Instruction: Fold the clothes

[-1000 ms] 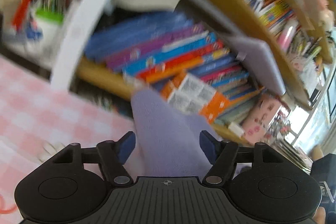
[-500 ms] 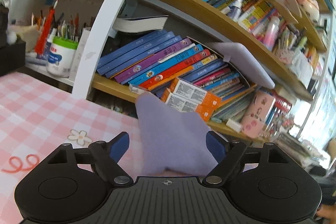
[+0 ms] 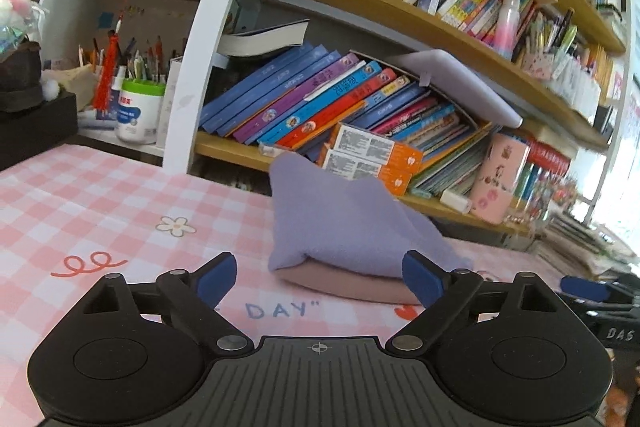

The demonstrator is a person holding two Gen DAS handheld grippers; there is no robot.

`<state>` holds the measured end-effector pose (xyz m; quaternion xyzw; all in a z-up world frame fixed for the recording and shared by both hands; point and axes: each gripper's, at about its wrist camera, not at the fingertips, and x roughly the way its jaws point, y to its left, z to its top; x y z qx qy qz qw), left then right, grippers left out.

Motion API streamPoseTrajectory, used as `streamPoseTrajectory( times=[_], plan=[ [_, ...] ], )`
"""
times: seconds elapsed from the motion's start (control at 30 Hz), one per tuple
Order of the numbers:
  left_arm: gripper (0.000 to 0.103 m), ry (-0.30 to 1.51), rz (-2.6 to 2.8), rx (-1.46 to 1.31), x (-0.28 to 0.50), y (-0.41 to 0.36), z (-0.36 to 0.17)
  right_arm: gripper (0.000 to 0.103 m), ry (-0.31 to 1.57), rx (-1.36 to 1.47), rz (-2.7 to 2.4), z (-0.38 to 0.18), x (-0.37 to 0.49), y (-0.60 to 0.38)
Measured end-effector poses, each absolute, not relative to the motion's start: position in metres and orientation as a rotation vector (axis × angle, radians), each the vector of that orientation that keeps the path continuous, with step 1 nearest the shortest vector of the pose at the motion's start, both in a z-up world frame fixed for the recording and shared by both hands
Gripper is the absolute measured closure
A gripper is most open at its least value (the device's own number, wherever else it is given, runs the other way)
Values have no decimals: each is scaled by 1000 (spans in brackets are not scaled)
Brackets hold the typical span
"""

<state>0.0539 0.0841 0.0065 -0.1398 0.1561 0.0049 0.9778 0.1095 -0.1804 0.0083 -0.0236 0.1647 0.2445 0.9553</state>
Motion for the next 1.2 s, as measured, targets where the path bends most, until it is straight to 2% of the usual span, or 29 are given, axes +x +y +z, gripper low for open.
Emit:
streamPoseTrajectory(
  times=[0.6,1.2],
  plan=[
    [0,363,84,-156,48,61,10,0,331,-123,449,2,99,-170],
    [0,441,145,-74,57,50,11,0,332,-133,423,3,104,-170]
  ],
)
